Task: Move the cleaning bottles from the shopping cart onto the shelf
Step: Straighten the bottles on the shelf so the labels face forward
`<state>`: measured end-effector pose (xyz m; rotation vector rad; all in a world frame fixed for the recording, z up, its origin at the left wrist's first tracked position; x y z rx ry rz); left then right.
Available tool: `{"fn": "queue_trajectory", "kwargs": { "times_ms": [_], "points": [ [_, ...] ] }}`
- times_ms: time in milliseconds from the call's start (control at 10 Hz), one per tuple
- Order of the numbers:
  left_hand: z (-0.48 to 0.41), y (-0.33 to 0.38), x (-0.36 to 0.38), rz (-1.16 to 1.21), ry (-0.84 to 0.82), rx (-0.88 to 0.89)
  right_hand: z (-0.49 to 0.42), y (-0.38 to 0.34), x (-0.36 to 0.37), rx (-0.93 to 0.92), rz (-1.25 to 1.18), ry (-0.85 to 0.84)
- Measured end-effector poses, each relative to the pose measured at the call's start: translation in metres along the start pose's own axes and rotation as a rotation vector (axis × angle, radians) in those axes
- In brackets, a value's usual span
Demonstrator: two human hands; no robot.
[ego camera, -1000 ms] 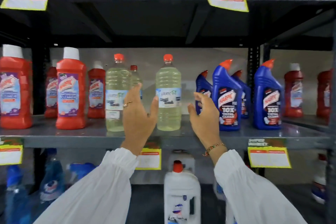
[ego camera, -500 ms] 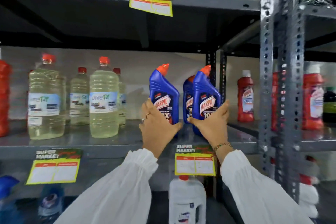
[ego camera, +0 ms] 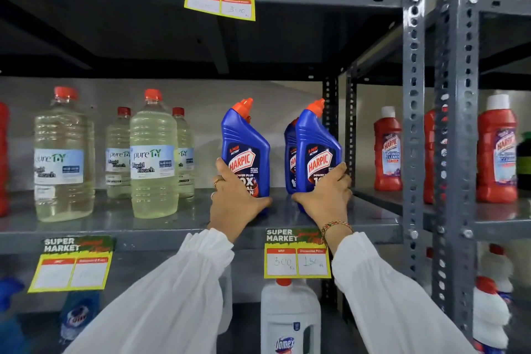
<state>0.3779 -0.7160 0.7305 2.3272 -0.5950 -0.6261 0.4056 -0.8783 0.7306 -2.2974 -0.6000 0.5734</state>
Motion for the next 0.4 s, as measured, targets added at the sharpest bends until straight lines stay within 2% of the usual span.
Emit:
{"fn": "queue_trajectory", "kwargs": {
  "times_ms": [200, 300, 400],
  "points": [
    [0.002, -0.005, 0.0, 0.004, -0.028, -0.011, 0.005, 0.0, -0.004, 0.0, -0.02, 0.017],
    [-0.001, -0.008, -0.007, 0.128, 0.08, 0.001, 0.014, -0.003, -0.013, -0.149, -0.103, 0.196],
    [0.002, -0.009, -0.018, 0.228, 0.308, 0.194, 0.033, -0.009, -0.019, -0.51, -0.148, 0.375]
  ]
}}
Point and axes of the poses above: each hand's wrist, its own z-axis away from the middle knuckle, its own x-axis out of the palm, y = z × x, the point moved 2 cm from there along -z, towards the middle knuckle, and after that the axes turned 13 degrees about y, right-handed, at the moved point
